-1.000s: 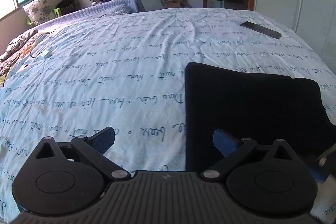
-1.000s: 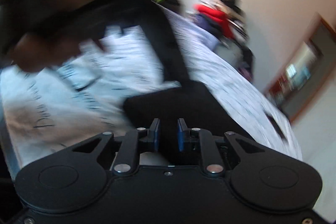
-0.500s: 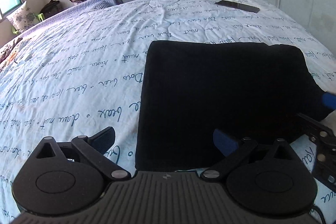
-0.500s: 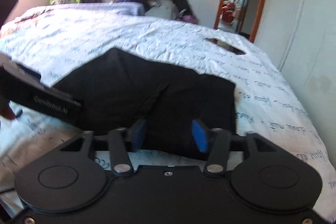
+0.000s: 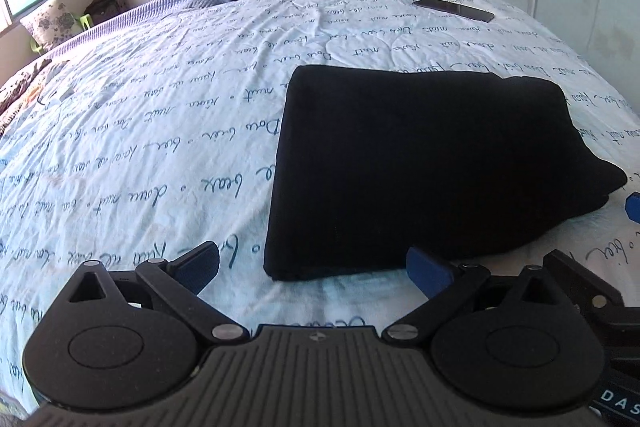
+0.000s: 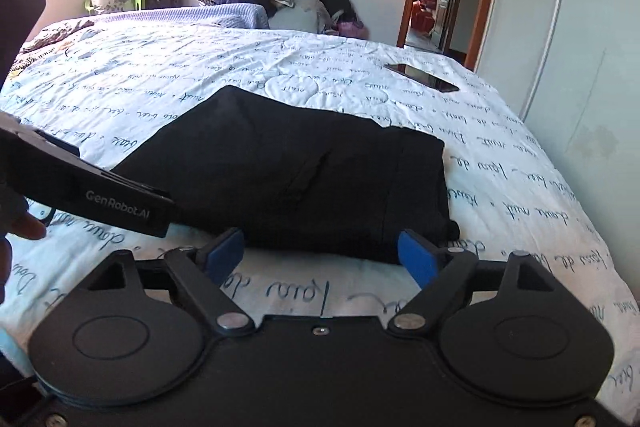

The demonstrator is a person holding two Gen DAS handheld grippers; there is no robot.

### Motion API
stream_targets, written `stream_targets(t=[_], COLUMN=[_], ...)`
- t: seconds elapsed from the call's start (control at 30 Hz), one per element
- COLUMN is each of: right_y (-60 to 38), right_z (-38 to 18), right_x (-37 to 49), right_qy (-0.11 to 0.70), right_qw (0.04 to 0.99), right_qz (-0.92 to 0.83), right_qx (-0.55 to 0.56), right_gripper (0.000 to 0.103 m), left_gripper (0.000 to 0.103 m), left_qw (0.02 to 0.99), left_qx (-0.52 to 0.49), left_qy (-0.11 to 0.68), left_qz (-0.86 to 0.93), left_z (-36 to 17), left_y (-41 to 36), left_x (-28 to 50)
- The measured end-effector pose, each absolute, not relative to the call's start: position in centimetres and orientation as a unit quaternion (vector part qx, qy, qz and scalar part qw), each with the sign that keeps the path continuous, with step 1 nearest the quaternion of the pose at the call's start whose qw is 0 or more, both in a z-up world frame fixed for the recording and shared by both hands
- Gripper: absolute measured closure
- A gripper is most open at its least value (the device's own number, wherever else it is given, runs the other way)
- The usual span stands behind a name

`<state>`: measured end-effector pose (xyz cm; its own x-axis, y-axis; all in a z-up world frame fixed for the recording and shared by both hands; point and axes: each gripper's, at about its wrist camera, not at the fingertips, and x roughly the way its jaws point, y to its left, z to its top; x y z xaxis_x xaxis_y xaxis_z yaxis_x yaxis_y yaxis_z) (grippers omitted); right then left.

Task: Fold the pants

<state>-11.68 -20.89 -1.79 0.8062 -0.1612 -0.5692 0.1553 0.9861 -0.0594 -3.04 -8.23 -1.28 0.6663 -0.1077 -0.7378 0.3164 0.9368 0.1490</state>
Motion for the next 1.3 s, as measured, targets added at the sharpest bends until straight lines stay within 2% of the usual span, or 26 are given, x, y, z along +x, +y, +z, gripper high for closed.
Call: stream_targets(t=[0.1,0.23,0.43,0.6,1.3], right_y=[-21.3,-20.9,-20.0,-20.0,-19.3], right_z=[-1.1,-0.8,-3.1,-5.2,-3.5], right_x=[-12.9,-13.9,-13.2,-11.9,-16.5], right_qy=[0.298,0.317,0.306,0.328,0.284], right_qw=[0.950,0.941,0.947,0.938,0.953], right_qz=[-0.073,-0.079,-0.074,-0.098,-0.089], right_qx=[0.052,0.094,0.065,0.063,0.059], right_gripper=[0.011,0.011,0.010,0.010,0.010], left_gripper=[0.002,0.002,0.002,0.001,0.001], left_qw=[0.902,0.903,0.904,0.907,0.918], left_qx=[0.138,0.133,0.110,0.074,0.092], left_qy=[0.391,0.390,0.401,0.406,0.383], left_qz=[-0.119,-0.120,-0.096,-0.085,-0.041], left_z=[-1.1,-0.9,-2.7,-3.7,-3.6], left_y=[-8.3,-8.2,-7.2,-5.3,-4.8], left_x=[-3.9,-5.2,-5.5,-5.6,-8.6])
